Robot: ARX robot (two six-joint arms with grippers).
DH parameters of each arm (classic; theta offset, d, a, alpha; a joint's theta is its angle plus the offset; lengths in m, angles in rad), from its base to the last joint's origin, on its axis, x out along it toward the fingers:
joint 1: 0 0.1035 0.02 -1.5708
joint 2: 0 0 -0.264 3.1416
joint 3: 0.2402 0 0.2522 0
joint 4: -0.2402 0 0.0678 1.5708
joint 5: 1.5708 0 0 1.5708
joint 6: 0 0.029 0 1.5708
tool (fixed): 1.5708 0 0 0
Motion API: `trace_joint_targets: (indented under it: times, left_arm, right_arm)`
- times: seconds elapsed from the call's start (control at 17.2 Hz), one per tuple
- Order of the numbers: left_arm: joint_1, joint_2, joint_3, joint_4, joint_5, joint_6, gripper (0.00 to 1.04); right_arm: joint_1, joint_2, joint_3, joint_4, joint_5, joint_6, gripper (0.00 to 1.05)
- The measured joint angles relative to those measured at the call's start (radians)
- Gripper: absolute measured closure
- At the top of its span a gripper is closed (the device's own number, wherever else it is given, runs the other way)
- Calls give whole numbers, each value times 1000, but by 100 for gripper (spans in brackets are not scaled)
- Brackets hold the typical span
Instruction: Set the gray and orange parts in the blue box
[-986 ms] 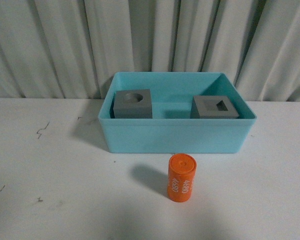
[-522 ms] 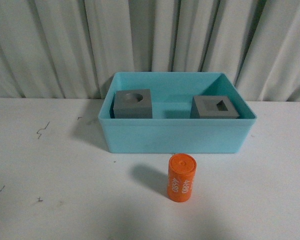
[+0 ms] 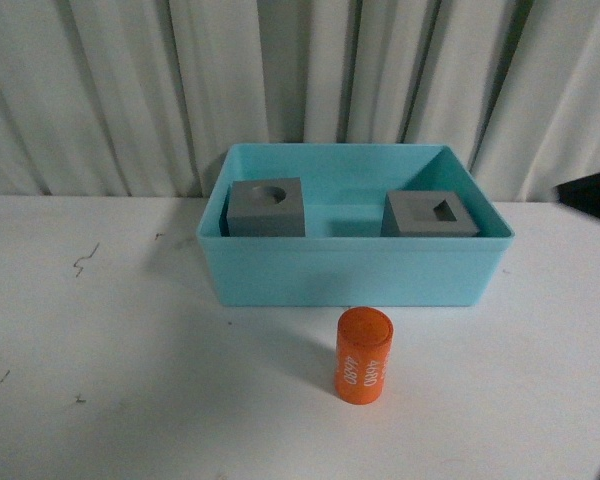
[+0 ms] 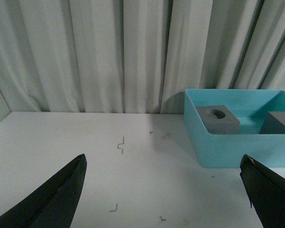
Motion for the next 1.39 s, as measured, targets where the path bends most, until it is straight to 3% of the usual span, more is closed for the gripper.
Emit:
trace_joint_targets:
  times: [0.17, 0.35, 0.81, 1.39]
  left_arm:
    - [0, 0, 0, 0, 0, 0, 7]
    - [0, 0, 0, 0, 0, 0, 7]
    - [0, 0, 0, 0, 0, 0, 7]
    - [0, 0, 0, 0, 0, 0, 7]
  right_arm:
    - [179, 155, 134, -21, -17, -122, 6]
    - [265, 304, 161, 34, 18, -120, 6]
    - [326, 563, 224, 159, 117, -16, 6]
    - [343, 687, 261, 185, 219, 44, 6]
